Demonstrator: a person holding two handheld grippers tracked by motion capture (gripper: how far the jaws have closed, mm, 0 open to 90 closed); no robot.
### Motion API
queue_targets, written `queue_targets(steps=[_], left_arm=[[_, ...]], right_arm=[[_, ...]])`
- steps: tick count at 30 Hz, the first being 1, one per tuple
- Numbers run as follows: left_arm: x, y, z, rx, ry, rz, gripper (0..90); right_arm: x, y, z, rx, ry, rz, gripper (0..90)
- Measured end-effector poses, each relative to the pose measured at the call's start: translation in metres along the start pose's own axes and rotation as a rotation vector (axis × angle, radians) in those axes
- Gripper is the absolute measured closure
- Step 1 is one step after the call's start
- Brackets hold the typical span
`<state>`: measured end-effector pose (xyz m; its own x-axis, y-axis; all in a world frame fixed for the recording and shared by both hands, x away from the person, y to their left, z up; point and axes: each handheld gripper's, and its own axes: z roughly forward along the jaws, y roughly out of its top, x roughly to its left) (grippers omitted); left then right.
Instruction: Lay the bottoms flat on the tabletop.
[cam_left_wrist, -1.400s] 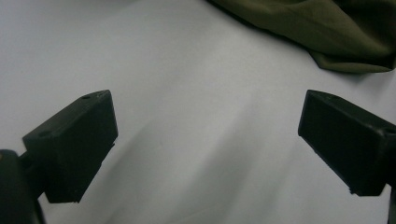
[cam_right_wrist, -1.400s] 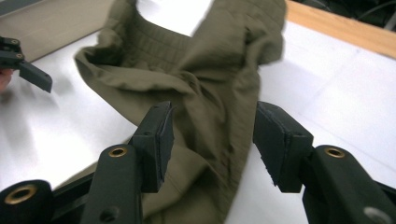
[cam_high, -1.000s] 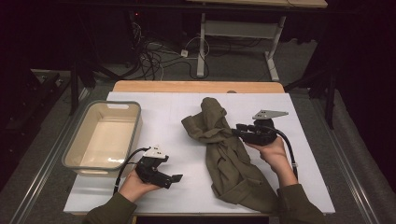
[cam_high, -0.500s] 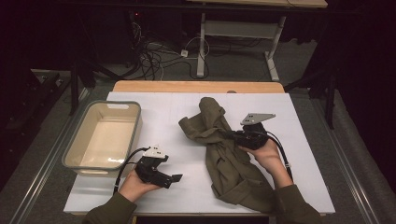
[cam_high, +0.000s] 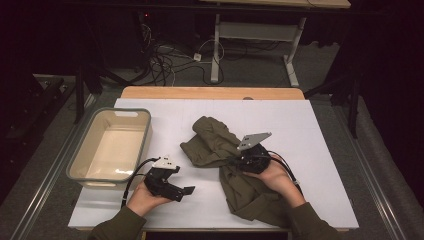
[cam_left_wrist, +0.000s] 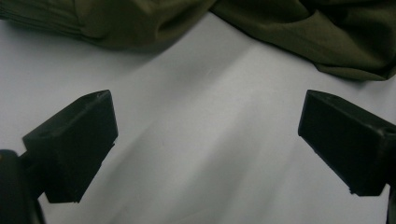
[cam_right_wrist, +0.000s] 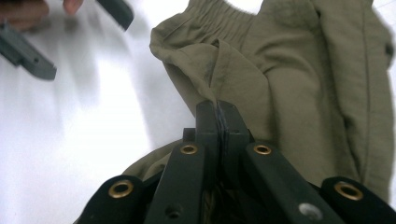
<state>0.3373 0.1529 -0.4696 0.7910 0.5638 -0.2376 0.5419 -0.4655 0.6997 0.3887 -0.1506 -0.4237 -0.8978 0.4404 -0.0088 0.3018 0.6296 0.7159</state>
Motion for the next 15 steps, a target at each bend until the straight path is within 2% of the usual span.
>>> queue_targets(steps=[5,10,13,15], left_arm=[[-0.0001,0.0,0.0005,0.001,-0.001,0.001,4.7],[-0.0002,0.0,0.0005,0.0,-0.002,0.001,4.7],[-0.0002,0.0002,0.0002,-0.001,-0.002,0.001,4.7],[-0.0001,0.0004,0.0,-0.002,-0.001,0.002,4.7]], right_arm=[[0.0055,0.0,0.0074,0.039,0.026,-0.018,89.0],[0.0083,0.0015,0.01,0.047,0.039,-0.03,88.1],[0.0048,0.0024,0.0058,0.019,0.04,-0.012,79.7],[0.0021,0.0041,0.0005,-0.003,0.024,0.008,70.7]])
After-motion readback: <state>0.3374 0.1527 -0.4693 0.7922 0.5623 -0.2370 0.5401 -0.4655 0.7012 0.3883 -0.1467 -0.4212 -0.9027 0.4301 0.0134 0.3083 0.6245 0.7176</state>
